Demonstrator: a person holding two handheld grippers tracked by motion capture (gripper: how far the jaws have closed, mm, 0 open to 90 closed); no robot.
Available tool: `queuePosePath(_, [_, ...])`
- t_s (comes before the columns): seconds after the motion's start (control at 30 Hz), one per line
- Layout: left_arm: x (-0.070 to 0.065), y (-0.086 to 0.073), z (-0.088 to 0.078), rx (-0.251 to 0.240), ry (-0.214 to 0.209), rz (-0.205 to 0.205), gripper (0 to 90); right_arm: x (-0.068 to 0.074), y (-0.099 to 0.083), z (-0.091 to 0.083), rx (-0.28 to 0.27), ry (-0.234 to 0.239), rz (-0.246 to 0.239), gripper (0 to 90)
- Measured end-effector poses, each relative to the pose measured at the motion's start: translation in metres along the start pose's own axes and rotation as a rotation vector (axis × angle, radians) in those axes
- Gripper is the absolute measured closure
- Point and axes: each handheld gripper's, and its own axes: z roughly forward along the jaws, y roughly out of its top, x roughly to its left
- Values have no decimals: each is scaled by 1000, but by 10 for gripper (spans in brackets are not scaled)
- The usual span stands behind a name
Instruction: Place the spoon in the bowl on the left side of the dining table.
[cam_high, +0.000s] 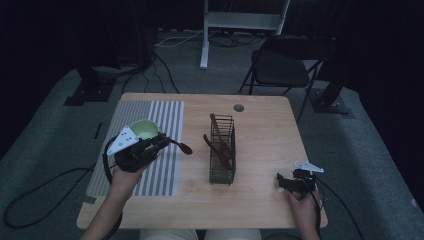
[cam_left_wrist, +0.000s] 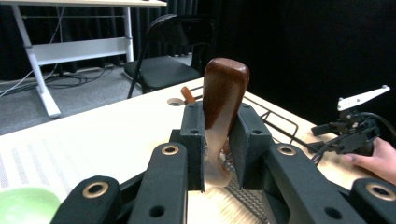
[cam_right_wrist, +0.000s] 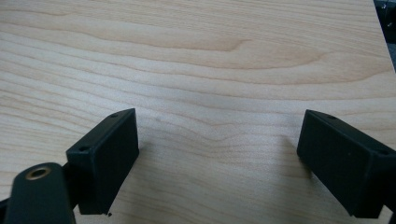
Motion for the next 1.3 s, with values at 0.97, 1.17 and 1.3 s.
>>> queuePosePath(0.97, [51, -31, -25, 5, 220, -91, 762, 0, 0, 0, 0, 0, -2, 120])
queuePosePath(1.17, [61, -30, -32, -5, 264, -96, 762, 0, 0, 0, 0, 0, -2, 120])
queuePosePath(1.3, [65, -32, -35, -11, 310, -79, 762, 0, 0, 0, 0, 0, -3, 120])
